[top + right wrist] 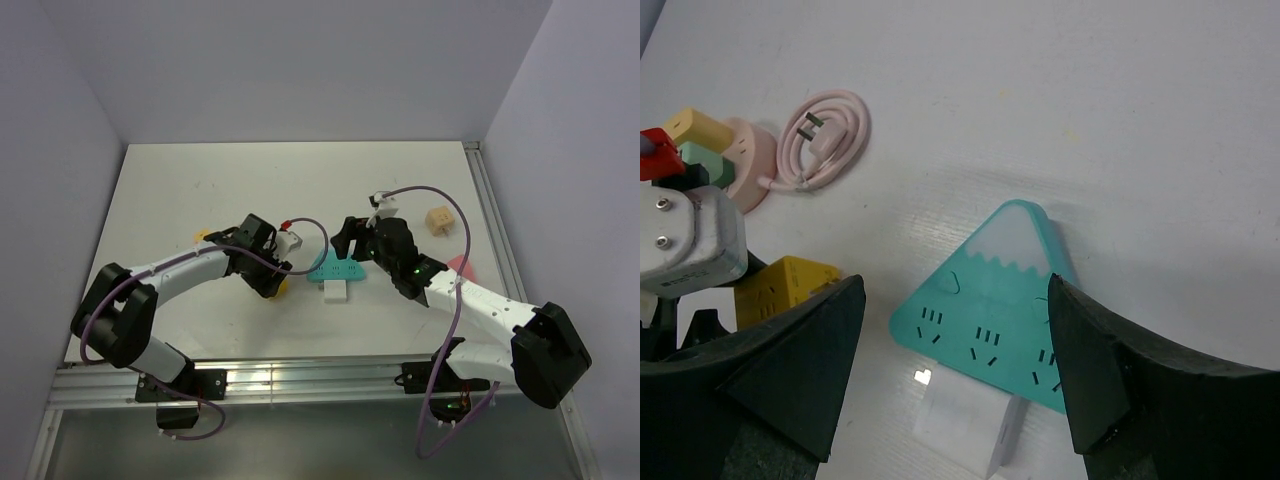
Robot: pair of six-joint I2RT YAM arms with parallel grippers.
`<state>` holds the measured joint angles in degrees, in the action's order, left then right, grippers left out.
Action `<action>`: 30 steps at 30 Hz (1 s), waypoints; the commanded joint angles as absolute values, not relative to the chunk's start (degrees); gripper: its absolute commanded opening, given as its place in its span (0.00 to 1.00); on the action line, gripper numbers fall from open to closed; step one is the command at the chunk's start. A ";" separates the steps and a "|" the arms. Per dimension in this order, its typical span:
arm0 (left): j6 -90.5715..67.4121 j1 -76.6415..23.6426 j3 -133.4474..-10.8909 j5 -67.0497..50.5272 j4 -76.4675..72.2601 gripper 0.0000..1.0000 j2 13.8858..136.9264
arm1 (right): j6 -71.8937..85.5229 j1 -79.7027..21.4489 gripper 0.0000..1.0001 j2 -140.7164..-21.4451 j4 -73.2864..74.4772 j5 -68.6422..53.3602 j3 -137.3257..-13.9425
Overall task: Insert the plug
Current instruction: Pick up the plug from the center of the board, then move the socket to the center of the board.
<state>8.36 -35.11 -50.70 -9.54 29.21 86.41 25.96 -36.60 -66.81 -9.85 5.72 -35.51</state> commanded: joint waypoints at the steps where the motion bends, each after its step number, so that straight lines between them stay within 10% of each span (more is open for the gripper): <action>1: 8.62 -35.07 -51.24 -10.55 28.48 0.30 82.72 | 26.28 -36.04 0.80 -66.79 -11.17 6.15 -35.68; 10: 3.00 -35.16 -52.11 -13.36 25.05 0.01 71.03 | 28.91 -34.19 0.74 -73.56 -5.01 9.84 -39.64; 15: -4.38 -35.59 -54.67 -13.36 25.67 0.00 71.98 | 30.15 -31.12 0.75 -76.64 -5.79 4.24 -39.55; 19: -8.78 -35.77 -52.14 -12.31 20.16 0.00 69.45 | 29.80 -28.22 0.98 -79.97 -9.22 -7.89 -39.72; 30: -13.18 -35.77 -46.84 -11.08 15.02 0.00 62.31 | 29.36 -25.22 0.96 -89.20 -11.51 -17.31 -41.40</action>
